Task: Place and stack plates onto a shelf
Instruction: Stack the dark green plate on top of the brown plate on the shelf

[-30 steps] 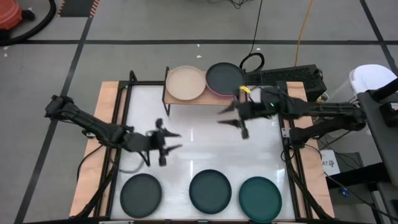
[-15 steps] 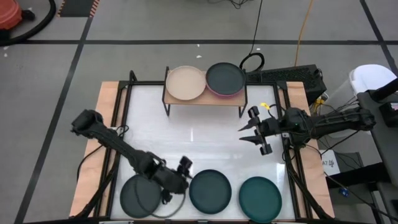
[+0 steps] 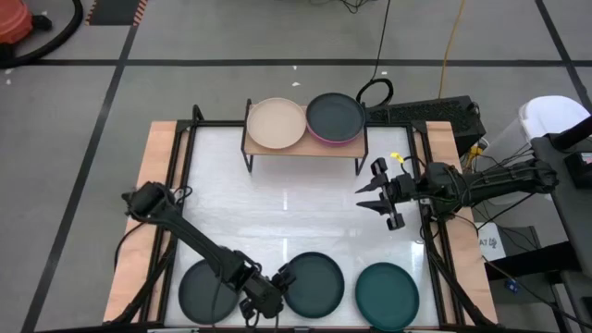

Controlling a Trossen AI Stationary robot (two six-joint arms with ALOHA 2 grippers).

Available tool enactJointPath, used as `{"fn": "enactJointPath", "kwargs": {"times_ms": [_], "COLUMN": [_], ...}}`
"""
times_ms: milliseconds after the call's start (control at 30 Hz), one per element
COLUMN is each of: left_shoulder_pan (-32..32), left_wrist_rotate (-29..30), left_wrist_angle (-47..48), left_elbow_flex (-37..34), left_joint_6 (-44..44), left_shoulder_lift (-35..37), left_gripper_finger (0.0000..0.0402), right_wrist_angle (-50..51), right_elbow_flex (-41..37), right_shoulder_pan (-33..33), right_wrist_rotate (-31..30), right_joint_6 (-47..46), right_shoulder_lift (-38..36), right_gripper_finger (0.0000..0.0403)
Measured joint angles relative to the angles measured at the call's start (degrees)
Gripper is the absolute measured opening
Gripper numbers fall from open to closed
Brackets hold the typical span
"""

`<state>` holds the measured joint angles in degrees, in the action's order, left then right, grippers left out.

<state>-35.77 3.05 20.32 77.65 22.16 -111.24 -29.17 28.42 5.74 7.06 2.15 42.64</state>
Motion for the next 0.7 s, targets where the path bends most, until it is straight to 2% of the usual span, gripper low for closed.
{"fn": "enactJointPath", "kwargs": {"times_ms": [267,367,467,633,700], "left_shoulder_pan": [0.26,0.39,0.66,1.44,1.82], "left_wrist_rotate": [1.28,3.56,4.81,5.09,5.51], "left_wrist_angle": [-2.19,-2.14,-2.18,-2.5,-2.89], "left_elbow_flex": [0.02,0.02,0.02,0.03,0.18], "left_joint_6": [3.73,4.1,4.39,4.5,4.58], "left_shoulder_lift": [-5.24,-6.31,-6.52,-6.52,-6.37], "left_gripper_finger": [0.0184,0.0175,0.0134,0.0032,0.0014], "right_wrist_angle": [-0.21,-0.2,-0.18,-0.17,-0.2], "right_elbow_flex": [0.0,0.0,0.0,0.0,0.0], "right_shoulder_pan": [0.0,0.0,0.0,0.0,0.0], "right_wrist_rotate": [-0.01,-0.01,-0.01,-0.02,-0.01], "right_joint_6": [-1.02,-1.09,-1.1,-1.15,-1.56], "right_shoulder_lift": [0.23,0.3,0.34,0.34,0.34], "right_gripper_finger": [0.0125,0.0125,0.0125,0.0125,0.0125]}}
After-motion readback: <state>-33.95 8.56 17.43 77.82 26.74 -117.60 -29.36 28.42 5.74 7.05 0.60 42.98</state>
